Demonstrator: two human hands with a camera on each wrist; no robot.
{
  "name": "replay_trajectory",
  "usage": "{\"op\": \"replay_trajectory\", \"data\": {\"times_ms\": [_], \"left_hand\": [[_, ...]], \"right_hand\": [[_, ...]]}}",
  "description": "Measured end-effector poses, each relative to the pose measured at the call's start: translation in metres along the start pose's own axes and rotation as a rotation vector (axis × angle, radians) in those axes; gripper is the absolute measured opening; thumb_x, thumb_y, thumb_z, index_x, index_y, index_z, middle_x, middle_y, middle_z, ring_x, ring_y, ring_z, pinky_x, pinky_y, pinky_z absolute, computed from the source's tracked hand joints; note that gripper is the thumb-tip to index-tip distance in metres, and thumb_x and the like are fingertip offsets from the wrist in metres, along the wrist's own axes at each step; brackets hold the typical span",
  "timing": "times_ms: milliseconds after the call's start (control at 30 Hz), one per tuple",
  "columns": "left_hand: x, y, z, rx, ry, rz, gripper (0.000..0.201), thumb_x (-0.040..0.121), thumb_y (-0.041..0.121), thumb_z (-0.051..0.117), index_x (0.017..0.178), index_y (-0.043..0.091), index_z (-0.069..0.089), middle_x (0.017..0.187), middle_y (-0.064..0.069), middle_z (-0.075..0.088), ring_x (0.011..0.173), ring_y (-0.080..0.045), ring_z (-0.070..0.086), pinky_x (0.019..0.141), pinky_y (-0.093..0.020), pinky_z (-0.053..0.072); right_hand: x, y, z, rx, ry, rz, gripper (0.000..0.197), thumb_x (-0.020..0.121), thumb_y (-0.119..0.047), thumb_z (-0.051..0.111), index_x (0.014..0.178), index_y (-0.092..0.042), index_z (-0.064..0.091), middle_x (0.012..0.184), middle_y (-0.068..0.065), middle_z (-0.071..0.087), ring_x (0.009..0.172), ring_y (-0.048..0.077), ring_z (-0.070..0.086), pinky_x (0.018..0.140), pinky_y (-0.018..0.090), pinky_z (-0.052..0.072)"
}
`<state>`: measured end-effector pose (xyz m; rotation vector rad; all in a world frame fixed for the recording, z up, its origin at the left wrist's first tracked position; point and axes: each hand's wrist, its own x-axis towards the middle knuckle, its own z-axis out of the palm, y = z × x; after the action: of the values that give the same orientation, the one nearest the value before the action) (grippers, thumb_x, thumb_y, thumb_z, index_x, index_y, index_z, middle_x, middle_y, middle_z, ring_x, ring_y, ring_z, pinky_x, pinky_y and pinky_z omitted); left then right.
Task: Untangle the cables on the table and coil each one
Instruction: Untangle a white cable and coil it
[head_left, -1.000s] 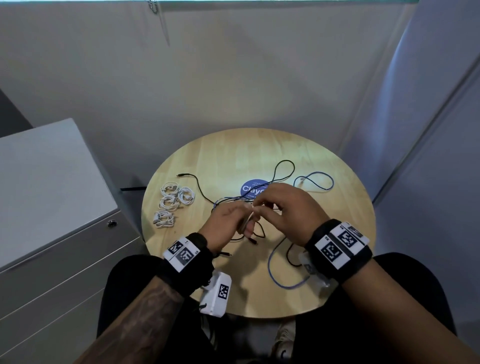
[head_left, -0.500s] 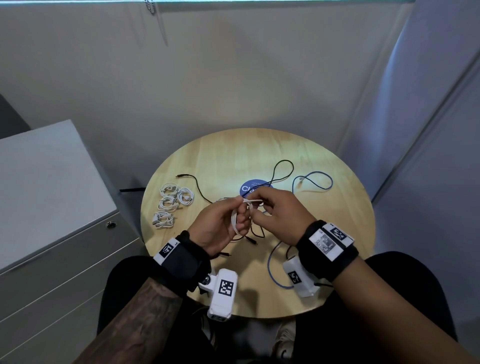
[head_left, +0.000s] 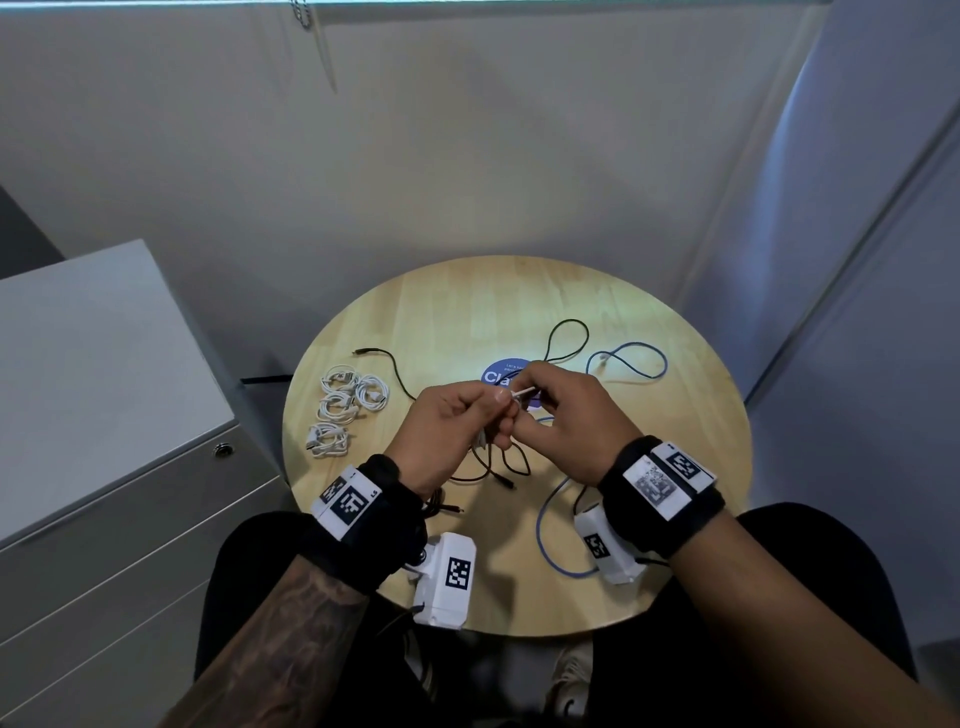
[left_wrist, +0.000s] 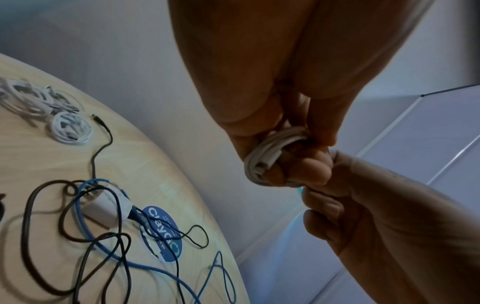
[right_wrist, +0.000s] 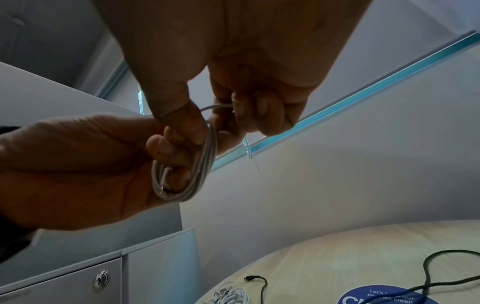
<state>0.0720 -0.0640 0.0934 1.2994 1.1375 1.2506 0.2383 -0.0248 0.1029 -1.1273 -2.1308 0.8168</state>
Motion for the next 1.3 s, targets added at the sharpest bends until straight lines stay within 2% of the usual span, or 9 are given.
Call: {"op": "replay_trajectory", "data": {"times_ms": [133, 367, 500, 733, 867, 933, 1100, 1167, 1300], "left_hand": [[0.002, 0.0, -0.006, 0.097, 0.003, 0.013, 0.026, 0.099, 0.016, 0.054, 0.09, 0.0, 0.072, 0.069, -0.013, 0.061, 0.063, -0.019, 0.06, 0.066, -0.023, 0.05], [0.006, 0.0, -0.007, 0.316, 0.021, 0.048, 0.026, 0.099, 0.024, 0.055, 0.083, 0.018, 0.074, 0.066, 0.001, 0.06, 0.06, -0.009, 0.053, 0.062, -0.017, 0.043], [0.006, 0.0, -0.009, 0.282, 0.005, 0.06, 0.03, 0.099, 0.026, 0.056, 0.085, 0.005, 0.073, 0.065, -0.012, 0.059, 0.054, -0.018, 0.043, 0.053, -0.026, 0.037], [0.005, -0.006, -0.009, 0.25, 0.002, 0.042, 0.012, 0.092, 0.01, 0.066, 0.103, 0.012, 0.07, 0.084, -0.008, 0.073, 0.077, -0.012, 0.067, 0.069, -0.026, 0.055], [0.004, -0.006, -0.01, 0.218, 0.056, 0.03, 0.011, 0.093, 0.01, 0.063, 0.097, 0.006, 0.074, 0.077, -0.008, 0.072, 0.062, -0.005, 0.057, 0.055, -0.011, 0.04], [0.005, -0.007, -0.01, 0.204, 0.097, 0.014, 0.014, 0.095, 0.012, 0.062, 0.095, 0.006, 0.075, 0.072, -0.006, 0.07, 0.058, -0.008, 0.049, 0.05, -0.015, 0.039], [0.006, -0.006, -0.011, 0.242, 0.106, -0.045, 0.018, 0.096, 0.015, 0.061, 0.092, 0.006, 0.076, 0.066, -0.001, 0.066, 0.049, -0.013, 0.043, 0.043, -0.023, 0.039], [0.006, -0.007, -0.009, 0.24, 0.078, -0.047, 0.019, 0.096, 0.016, 0.061, 0.09, 0.007, 0.076, 0.066, -0.002, 0.066, 0.051, -0.016, 0.043, 0.043, -0.025, 0.04], [0.007, -0.009, -0.008, 0.242, 0.1, -0.044, 0.017, 0.096, 0.014, 0.06, 0.096, 0.009, 0.076, 0.067, 0.001, 0.068, 0.054, -0.015, 0.047, 0.044, -0.026, 0.044]], "right_hand": [[0.0, -0.002, -0.003, -0.037, 0.028, -0.036, 0.007, 0.083, -0.017, 0.065, 0.09, -0.02, 0.063, 0.074, -0.014, 0.058, 0.067, -0.003, 0.053, 0.062, 0.012, 0.035], [0.001, 0.001, -0.003, -0.014, 0.048, 0.013, 0.013, 0.077, -0.03, 0.057, 0.089, -0.028, 0.062, 0.084, -0.012, 0.065, 0.082, 0.008, 0.062, 0.076, 0.041, 0.055], [0.001, 0.0, -0.004, 0.06, 0.069, 0.038, 0.018, 0.074, -0.036, 0.055, 0.088, -0.028, 0.062, 0.083, -0.01, 0.067, 0.084, 0.013, 0.065, 0.078, 0.044, 0.055], [0.002, -0.005, -0.008, 0.237, 0.12, 0.112, 0.01, 0.079, -0.008, 0.065, 0.084, -0.017, 0.067, 0.082, -0.002, 0.07, 0.081, 0.017, 0.065, 0.07, 0.031, 0.054], [0.003, 0.002, -0.003, 0.276, 0.101, 0.129, 0.016, 0.083, -0.005, 0.062, 0.088, -0.02, 0.067, 0.084, 0.0, 0.07, 0.079, 0.02, 0.064, 0.067, 0.027, 0.05], [0.004, 0.007, -0.001, 0.264, 0.095, 0.114, 0.019, 0.086, -0.007, 0.059, 0.093, -0.022, 0.067, 0.088, -0.002, 0.07, 0.082, 0.018, 0.064, 0.072, 0.029, 0.051], [0.006, 0.018, -0.004, -0.059, 0.132, -0.082, 0.023, 0.092, -0.004, 0.056, 0.099, -0.02, 0.07, 0.095, -0.013, 0.06, 0.09, -0.004, 0.054, 0.08, 0.007, 0.037], [0.007, 0.024, 0.0, -0.038, 0.172, -0.019, 0.019, 0.091, -0.01, 0.061, 0.098, -0.023, 0.073, 0.096, -0.01, 0.063, 0.092, 0.005, 0.057, 0.084, 0.015, 0.044], [0.007, 0.017, 0.006, 0.455, 0.136, 0.254, 0.011, 0.089, -0.008, 0.068, 0.095, -0.014, 0.074, 0.093, 0.008, 0.074, 0.084, 0.02, 0.069, 0.081, 0.039, 0.059]]}}
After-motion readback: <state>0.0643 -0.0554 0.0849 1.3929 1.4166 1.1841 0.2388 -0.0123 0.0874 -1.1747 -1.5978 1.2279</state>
